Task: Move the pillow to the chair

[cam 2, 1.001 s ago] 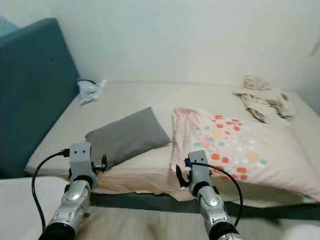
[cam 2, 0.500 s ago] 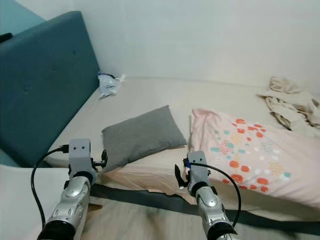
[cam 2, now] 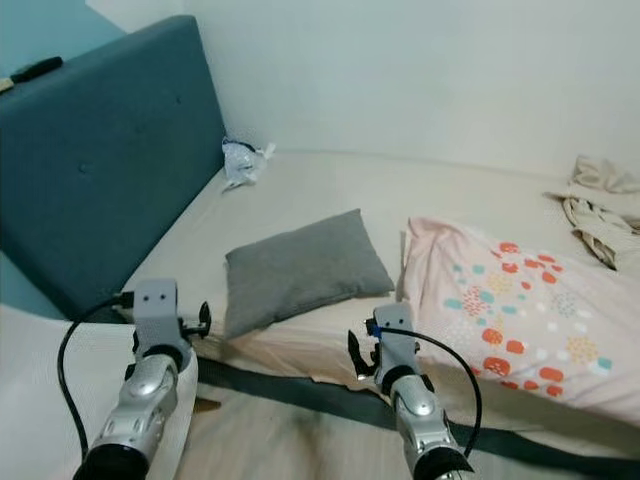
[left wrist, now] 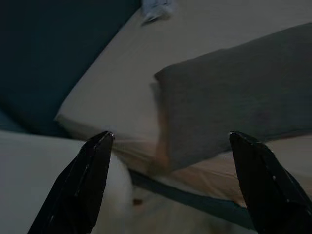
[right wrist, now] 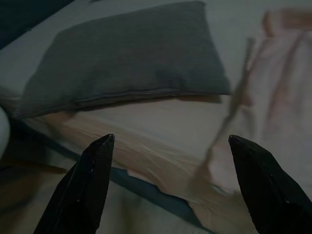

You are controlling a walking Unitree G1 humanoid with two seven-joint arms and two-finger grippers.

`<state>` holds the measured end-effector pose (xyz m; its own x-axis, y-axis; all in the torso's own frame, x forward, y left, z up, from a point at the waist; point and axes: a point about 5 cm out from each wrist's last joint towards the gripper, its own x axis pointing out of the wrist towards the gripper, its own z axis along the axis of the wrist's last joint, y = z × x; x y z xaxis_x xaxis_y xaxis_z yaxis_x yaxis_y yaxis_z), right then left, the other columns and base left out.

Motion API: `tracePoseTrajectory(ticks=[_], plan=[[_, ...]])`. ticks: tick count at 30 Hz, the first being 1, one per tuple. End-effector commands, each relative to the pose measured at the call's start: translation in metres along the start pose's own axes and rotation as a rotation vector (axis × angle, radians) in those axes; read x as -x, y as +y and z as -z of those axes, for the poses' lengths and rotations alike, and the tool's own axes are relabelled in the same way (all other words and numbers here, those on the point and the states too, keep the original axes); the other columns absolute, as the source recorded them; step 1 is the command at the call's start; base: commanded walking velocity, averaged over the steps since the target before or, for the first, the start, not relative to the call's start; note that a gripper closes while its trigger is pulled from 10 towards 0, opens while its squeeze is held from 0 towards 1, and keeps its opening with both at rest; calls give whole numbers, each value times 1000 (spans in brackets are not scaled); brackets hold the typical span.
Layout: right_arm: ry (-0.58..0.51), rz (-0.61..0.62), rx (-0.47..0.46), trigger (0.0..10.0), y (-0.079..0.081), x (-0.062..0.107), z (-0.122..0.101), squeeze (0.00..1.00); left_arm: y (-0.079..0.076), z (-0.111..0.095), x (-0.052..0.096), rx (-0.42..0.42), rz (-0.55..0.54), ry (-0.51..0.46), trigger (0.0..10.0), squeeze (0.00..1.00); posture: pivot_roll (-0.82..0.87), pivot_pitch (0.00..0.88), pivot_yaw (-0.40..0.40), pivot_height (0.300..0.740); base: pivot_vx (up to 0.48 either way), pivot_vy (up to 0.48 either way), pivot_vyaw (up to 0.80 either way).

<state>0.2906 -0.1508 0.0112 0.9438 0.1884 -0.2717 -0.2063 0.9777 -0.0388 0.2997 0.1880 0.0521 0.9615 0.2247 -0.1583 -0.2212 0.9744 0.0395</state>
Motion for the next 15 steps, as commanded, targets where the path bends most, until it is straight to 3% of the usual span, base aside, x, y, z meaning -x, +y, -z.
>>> tracePoseTrajectory(ticks=[1,2,15], plan=[[-19,9,-16,10000,-1,1,-1,0,0,3,1,-11,-5,16,10000,0,18,42,-2,740,0,0,0],[-20,11,-19,10000,-1,1,-1,0,1,3,1,-9,-8,16,10000,0,18,42,-3,740,0,0,0],[-19,10,-32,10000,0,2,0,0,4,3,3,-6,-22,20,10000,0,28,49,-7,740,0,0,-800]])
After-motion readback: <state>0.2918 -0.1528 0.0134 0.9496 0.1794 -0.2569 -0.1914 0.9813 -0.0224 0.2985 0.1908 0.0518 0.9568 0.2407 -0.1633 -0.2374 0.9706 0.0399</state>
